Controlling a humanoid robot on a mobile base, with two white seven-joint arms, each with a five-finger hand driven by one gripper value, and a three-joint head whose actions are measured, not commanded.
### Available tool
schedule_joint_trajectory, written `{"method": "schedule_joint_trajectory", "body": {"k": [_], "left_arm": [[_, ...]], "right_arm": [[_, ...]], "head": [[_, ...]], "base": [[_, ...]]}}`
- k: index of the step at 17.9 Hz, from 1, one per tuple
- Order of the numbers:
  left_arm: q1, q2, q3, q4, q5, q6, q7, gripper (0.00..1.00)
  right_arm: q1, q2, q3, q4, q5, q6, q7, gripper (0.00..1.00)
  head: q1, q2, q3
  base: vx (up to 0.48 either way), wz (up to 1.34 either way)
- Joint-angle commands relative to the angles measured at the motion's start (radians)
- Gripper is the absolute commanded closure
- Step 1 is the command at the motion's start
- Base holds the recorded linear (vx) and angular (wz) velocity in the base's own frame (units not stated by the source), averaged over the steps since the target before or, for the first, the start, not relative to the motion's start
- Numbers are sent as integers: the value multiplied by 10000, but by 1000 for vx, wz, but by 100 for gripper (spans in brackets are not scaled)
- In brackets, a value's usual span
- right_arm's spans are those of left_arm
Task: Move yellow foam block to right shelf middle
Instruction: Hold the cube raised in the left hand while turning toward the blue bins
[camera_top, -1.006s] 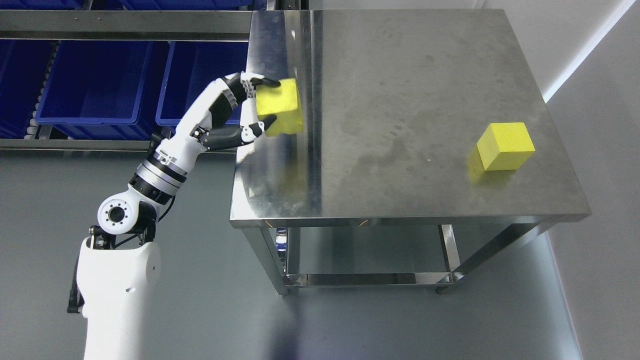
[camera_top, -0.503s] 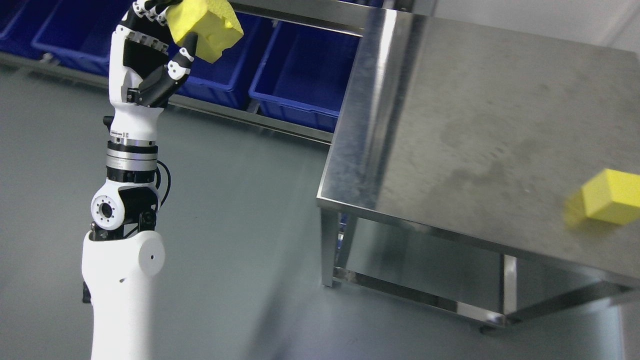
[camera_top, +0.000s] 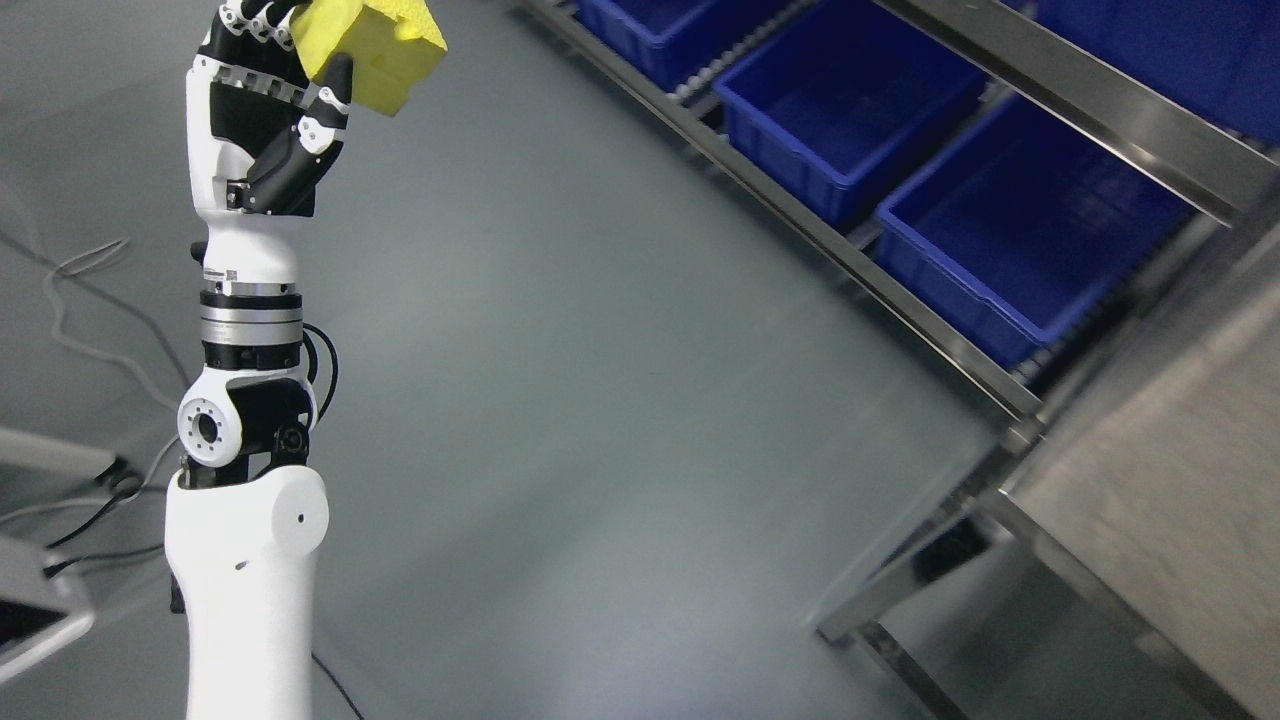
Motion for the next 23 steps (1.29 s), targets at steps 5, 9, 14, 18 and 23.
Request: {"method": "schedule_joint_trajectory", "body": {"k": [5, 9, 14, 18, 23], "left_arm": [[142, 80, 690, -26, 70, 36, -42, 66], [173, 80, 690, -26, 70, 36, -42, 66], [388, 80, 598, -26, 70, 20, -57, 66], [388, 80, 583, -11, 70, 36, -57, 66], [388, 80, 506, 4, 55, 20, -57, 66]], "right_arm": [[17, -174, 4, -175, 31, 1, 42, 0], [17, -174, 4, -175, 31, 1, 42, 0], [17, -174, 4, -175, 46, 1, 42, 0], [17, -174, -12, -175, 31, 1, 42, 0], [17, -174, -12, -175, 31, 1, 42, 0]], "head": [[0, 0, 0], [0, 0, 0], [0, 0, 0], [0, 0, 0], [0, 0, 0]], "base": [[69, 1016], [117, 566], [150, 213], [228, 11], [289, -146]]}}
